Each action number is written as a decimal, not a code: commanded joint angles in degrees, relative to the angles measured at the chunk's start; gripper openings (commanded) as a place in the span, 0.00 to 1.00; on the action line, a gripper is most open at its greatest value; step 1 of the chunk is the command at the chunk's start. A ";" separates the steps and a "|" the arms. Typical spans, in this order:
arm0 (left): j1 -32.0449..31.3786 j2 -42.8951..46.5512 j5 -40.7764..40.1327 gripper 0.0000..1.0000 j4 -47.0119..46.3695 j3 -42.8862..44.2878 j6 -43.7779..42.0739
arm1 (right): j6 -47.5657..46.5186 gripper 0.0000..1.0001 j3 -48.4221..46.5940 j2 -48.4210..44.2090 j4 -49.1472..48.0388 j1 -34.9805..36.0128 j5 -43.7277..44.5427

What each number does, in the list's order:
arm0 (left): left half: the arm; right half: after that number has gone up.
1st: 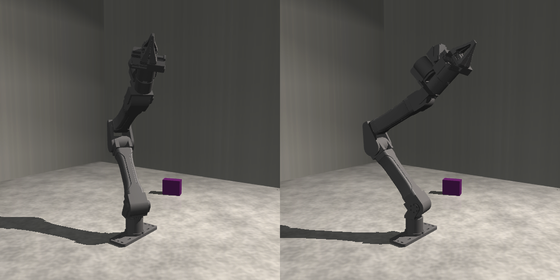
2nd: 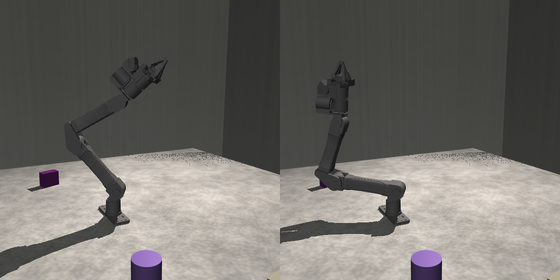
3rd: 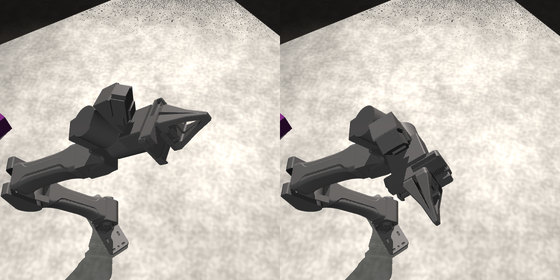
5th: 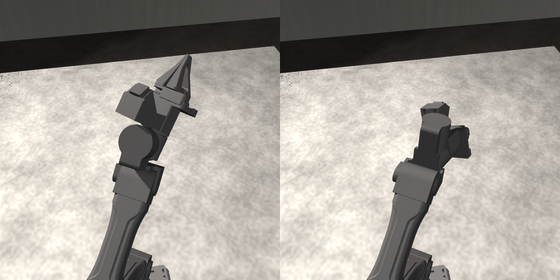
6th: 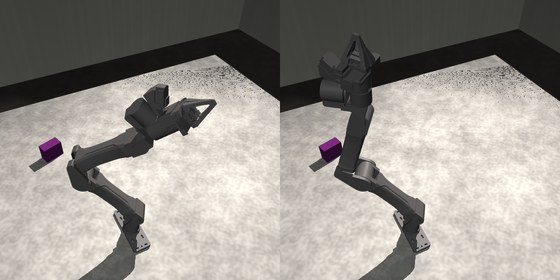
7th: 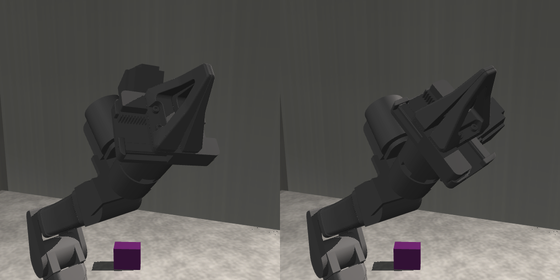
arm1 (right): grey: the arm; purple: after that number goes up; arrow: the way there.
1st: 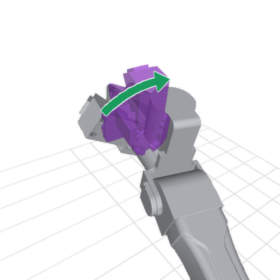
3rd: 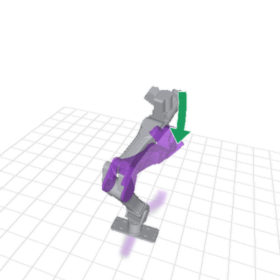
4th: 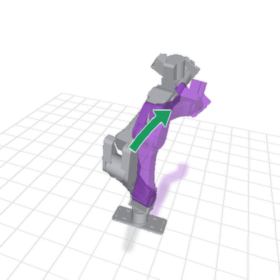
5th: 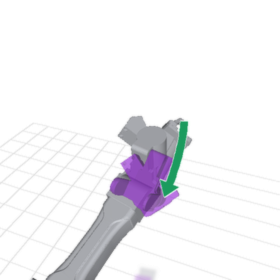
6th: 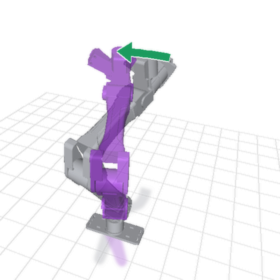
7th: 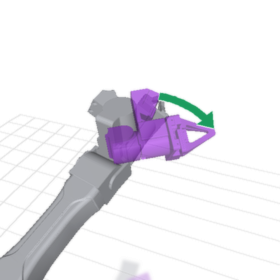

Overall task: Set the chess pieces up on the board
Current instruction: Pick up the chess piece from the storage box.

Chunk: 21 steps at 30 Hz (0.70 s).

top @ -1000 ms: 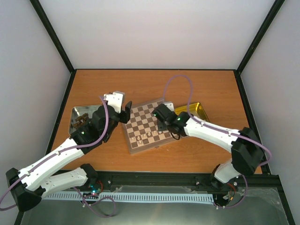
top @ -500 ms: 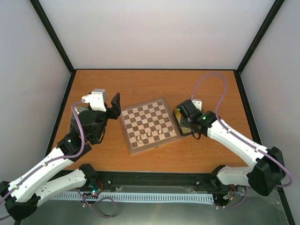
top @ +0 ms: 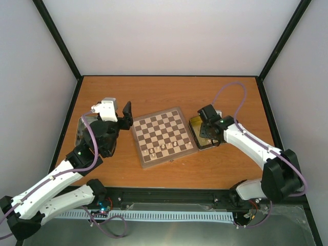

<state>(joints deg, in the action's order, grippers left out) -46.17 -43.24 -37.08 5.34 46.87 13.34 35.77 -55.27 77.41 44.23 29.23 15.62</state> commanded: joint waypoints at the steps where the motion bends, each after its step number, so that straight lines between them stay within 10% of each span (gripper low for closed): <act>1: 0.38 -0.24 -0.49 0.68 -2.47 -0.35 -0.77 | -0.33 0.37 -2.15 3.15 -0.70 -0.84 -0.41; 21: 0.56 0.24 0.11 0.68 -0.96 -0.95 -1.19 | -0.63 0.45 -2.88 13.59 1.54 -4.18 -3.49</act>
<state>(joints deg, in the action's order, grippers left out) -46.04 -43.59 -36.67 5.15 45.93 13.02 34.96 -56.47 89.60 44.03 25.80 12.53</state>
